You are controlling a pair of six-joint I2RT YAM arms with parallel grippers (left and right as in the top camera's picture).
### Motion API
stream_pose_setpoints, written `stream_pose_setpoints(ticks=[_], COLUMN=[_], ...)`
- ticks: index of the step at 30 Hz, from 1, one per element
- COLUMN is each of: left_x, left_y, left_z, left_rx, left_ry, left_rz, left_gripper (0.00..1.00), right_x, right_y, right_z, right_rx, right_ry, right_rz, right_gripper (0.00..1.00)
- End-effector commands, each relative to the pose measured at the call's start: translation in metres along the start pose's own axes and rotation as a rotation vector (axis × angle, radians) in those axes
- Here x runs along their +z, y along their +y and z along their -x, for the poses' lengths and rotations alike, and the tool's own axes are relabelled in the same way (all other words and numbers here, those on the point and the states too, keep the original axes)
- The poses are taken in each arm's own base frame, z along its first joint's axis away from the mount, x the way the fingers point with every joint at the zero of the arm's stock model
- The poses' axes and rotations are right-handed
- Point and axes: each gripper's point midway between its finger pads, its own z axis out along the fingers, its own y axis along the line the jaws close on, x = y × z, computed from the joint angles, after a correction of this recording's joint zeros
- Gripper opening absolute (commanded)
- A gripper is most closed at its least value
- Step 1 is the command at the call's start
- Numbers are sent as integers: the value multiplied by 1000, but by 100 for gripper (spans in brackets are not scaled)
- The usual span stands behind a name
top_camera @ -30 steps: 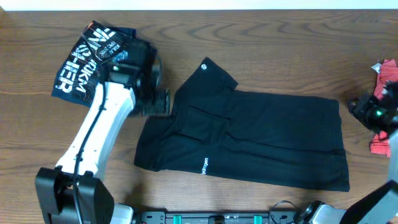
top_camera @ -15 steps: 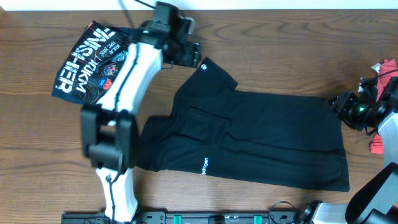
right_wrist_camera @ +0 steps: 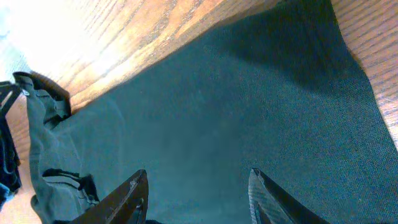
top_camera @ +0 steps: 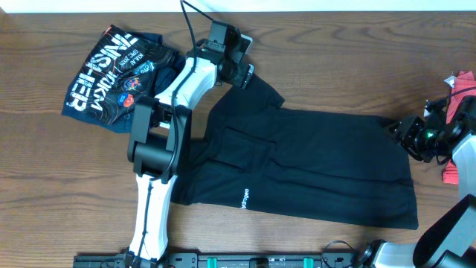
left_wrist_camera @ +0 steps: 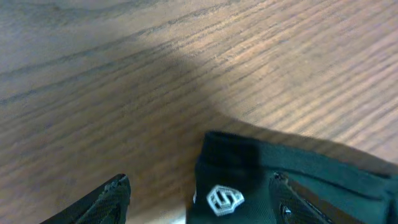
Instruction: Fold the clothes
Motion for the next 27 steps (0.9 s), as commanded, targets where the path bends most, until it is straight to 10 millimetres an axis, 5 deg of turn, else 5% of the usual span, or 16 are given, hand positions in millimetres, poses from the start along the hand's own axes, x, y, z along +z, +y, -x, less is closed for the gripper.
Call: stream_pose_setpoints(ticks=[1,4,11,21,27], left_x=[14,24,21,-59,-93], left_y=[0,-7,-17,-17,-23], left_z=[2,0,-1,28,29], left_rx=[38,51,60,62,59], left_ry=[-7,-7,7,-27,-10], left_rz=[7,0,-10,64,77], left_gripper=[72,66,7,6,6], right_x=[-5,-5,-9,-19,-27], right_y=[9,9,-5,-34,-45], right_z=[5,5,14,52,86], right_rx=[-49,-58,-54,-85,-122], right_ry=[-19,-19,-58,-212,-345], right_rz=[19,19,-34,-202,-290], right_gripper=[50,50,50,50,50])
